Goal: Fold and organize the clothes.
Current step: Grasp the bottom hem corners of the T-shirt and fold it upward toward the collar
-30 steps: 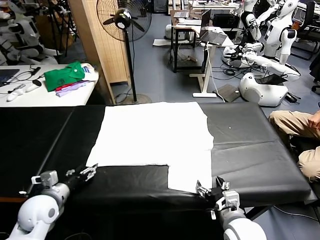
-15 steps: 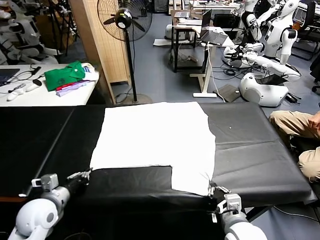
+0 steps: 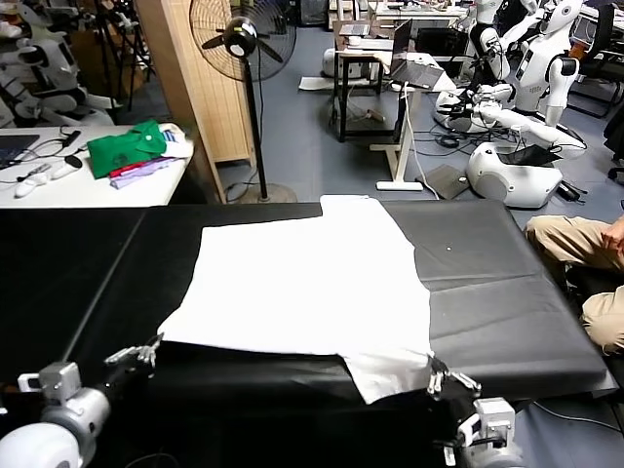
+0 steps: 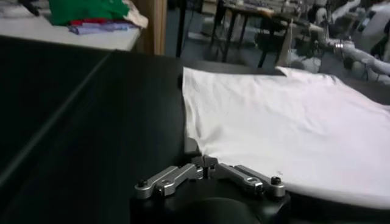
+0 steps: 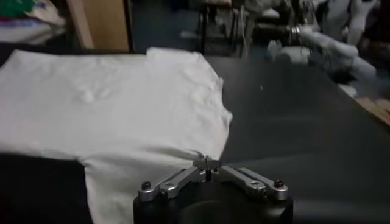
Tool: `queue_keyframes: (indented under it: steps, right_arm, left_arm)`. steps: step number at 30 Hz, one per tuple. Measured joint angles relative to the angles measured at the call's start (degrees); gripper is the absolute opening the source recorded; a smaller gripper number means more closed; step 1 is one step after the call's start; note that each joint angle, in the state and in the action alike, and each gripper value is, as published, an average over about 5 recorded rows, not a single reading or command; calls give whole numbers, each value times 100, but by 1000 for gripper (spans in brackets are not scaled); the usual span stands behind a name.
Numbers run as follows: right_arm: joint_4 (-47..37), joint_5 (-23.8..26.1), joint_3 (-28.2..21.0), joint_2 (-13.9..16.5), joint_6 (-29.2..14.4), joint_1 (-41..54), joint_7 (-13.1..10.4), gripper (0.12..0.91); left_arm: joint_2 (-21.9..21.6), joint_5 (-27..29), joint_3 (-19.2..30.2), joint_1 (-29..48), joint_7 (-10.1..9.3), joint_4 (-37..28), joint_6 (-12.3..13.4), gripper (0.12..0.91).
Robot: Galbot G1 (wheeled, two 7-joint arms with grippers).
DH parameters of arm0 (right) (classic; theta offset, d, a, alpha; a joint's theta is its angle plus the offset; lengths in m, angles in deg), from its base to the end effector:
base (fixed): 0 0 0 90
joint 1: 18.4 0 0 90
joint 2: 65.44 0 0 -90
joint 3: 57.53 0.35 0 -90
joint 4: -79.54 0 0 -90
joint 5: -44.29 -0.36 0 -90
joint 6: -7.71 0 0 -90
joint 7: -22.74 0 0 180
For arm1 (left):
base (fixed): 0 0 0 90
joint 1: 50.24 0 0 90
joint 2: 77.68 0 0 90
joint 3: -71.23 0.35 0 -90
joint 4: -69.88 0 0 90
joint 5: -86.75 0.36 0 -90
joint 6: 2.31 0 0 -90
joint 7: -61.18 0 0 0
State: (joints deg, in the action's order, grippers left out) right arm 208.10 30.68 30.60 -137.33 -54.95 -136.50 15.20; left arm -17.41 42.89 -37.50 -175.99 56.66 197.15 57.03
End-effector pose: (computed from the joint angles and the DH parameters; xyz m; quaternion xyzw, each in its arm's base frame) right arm 0.1906 -0.0303 -0.2403 0.0405 -0.9856 0.0415 0.1590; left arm 0.1799 0.1453 -0.2145 -0.0242 -0.9722 0.0574 0.2255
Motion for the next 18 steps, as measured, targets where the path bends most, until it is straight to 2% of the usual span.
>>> queue_keyframes:
  steps: [7, 11, 18]
  right_arm:
    - [-1294, 126, -336, 349, -562, 1257, 177, 120]
    - [-2077, 153, -597, 464, -837, 1887, 321, 120]
    - [-3063, 253, -1047, 508, -973, 2776, 518, 120]
  left_arm:
    - [214, 766, 319, 733, 128, -395, 350, 127]
    - [229, 1168, 552, 1138, 82, -788, 391, 127]
    - [223, 1848, 962, 1809, 28, -1591, 489, 127]
